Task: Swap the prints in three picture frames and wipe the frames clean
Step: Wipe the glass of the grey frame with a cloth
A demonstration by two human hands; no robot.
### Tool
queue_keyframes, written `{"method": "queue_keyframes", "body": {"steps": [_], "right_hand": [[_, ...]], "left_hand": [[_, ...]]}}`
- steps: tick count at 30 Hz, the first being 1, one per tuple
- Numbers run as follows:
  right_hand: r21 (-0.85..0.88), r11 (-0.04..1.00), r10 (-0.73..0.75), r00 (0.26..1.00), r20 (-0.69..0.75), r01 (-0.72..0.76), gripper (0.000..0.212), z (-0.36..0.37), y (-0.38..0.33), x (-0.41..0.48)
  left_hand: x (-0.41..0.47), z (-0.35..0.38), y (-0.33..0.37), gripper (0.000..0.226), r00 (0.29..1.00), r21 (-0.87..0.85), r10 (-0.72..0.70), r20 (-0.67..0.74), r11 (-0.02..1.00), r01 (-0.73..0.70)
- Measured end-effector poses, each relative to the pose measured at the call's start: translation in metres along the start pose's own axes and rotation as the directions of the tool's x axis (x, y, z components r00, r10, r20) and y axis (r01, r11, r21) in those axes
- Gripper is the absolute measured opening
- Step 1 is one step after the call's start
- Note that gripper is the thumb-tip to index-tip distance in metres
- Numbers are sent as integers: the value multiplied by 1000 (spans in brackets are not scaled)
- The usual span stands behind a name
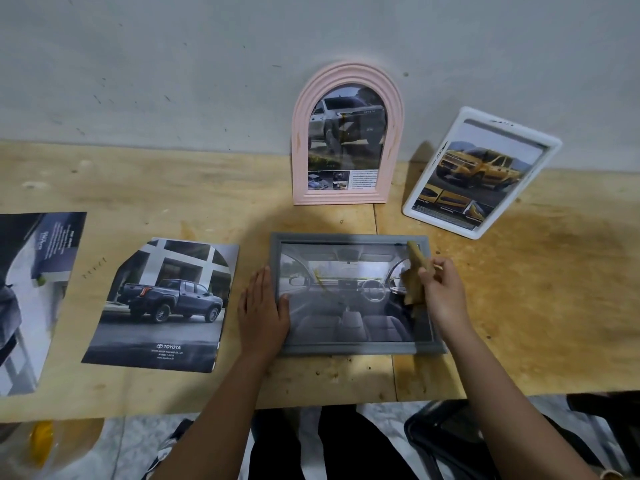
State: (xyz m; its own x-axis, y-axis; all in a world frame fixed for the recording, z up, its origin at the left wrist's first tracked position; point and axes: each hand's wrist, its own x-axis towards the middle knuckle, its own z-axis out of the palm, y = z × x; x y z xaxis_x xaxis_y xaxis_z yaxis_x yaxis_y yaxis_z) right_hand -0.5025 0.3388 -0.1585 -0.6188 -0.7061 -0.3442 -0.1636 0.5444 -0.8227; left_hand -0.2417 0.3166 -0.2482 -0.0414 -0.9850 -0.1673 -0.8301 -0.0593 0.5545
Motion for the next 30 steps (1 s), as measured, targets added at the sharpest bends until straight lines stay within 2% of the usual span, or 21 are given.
{"method": "queue_keyframes", "body": {"steps": [2,5,6,9,11,13,16,20,26,30], "right_hand": [[-197,956,-219,976,7,216,23,8,1,-7],[-370,891,-193,957,214,263,48,28,11,-12],[-433,851,-203,947,250,297,49,34,16,-13],[-507,744,-355,900,251,435,46,47,24,-11],[-563,676,-388,879,276,475,48,51,29,-7],[-639,617,-342,888,307,459,58,57,38,0],[-715,578,-297,917,266,394,71,70,51,0],[-748,597,-269,951,153,290,72,87,56,-3],[-739,651,-223,974,35,175,59,107,48,-5],[-730,664,-266,963,-30,161,68,121,47,-6]], "left_hand": [[1,0,0,68,1000,12,-4,1,1000,4],[1,0,0,67,1000,14,-3,4,1000,3],[0,0,0,67,1000,13,-2,6,1000,2],[1,1,-1,67,1000,18,-9,10,1000,8],[1,1,-1,67,1000,27,0,3,1000,0],[1,2,-1,70,1000,31,4,-8,1000,-4],[1,2,-1,70,1000,33,4,-6,999,-4],[1,3,0,65,1000,39,-1,3,999,1],[1,3,-2,64,1000,67,2,2,998,-2],[1,4,-2,64,1000,83,8,3,997,-8]]}}
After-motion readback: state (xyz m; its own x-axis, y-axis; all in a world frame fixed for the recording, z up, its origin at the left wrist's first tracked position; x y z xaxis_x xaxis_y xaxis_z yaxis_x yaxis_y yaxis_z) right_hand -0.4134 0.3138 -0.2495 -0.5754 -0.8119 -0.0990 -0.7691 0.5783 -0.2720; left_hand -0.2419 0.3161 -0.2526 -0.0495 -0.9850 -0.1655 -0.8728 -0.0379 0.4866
